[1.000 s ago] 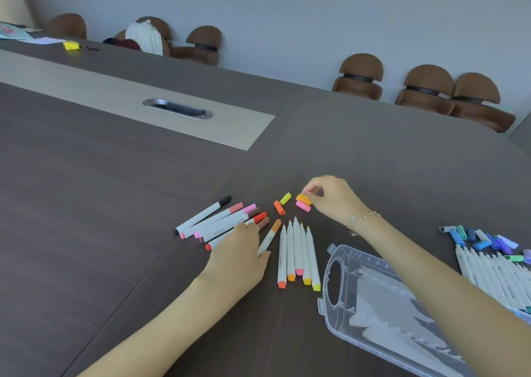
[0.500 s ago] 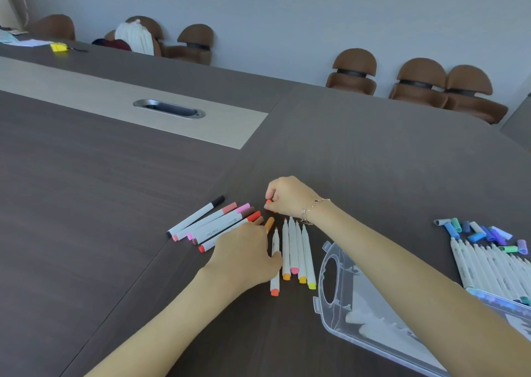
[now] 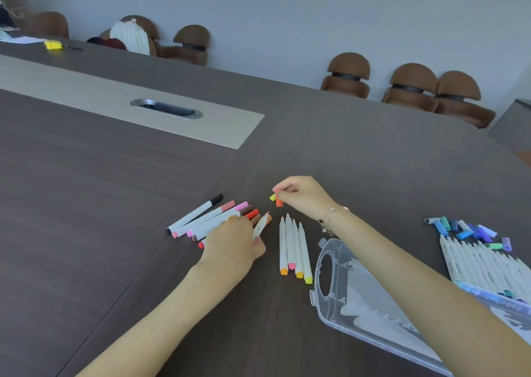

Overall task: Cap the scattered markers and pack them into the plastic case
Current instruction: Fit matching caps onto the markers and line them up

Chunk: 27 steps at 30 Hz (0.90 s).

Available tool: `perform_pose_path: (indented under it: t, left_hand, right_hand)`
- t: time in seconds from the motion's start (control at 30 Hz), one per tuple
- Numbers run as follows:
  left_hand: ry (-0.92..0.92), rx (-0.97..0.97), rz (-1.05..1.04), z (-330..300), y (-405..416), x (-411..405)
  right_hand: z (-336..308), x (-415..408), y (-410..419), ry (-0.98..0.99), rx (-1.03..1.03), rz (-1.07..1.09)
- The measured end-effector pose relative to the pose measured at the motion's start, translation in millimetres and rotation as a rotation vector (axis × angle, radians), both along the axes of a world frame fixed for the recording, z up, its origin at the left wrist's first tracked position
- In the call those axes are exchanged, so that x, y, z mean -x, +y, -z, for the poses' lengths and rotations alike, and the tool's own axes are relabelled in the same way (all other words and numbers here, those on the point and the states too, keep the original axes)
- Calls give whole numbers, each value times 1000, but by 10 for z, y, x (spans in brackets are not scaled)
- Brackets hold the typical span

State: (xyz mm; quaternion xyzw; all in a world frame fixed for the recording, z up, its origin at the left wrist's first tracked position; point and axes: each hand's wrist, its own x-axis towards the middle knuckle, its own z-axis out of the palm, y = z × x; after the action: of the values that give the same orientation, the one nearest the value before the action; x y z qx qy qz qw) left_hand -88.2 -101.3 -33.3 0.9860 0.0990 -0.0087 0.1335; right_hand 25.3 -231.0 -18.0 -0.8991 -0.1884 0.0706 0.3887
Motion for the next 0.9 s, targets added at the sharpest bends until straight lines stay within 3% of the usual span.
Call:
perform_pose_path:
  t: [0.27, 0.5, 0.77, 0.9]
  left_hand:
    - [51, -89, 20, -144, 107, 74]
    - [66, -9, 50, -167, 100, 52]
    - [-207, 284, 41, -5, 124, 109]
    - [-335, 395, 10, 6, 77, 88]
  right_hand:
    - [97, 212, 53, 316, -303, 159]
    - [127, 270, 68, 381, -311, 160]
    - [140, 286, 35, 313, -213, 120]
    - [127, 298, 63, 310, -309, 175]
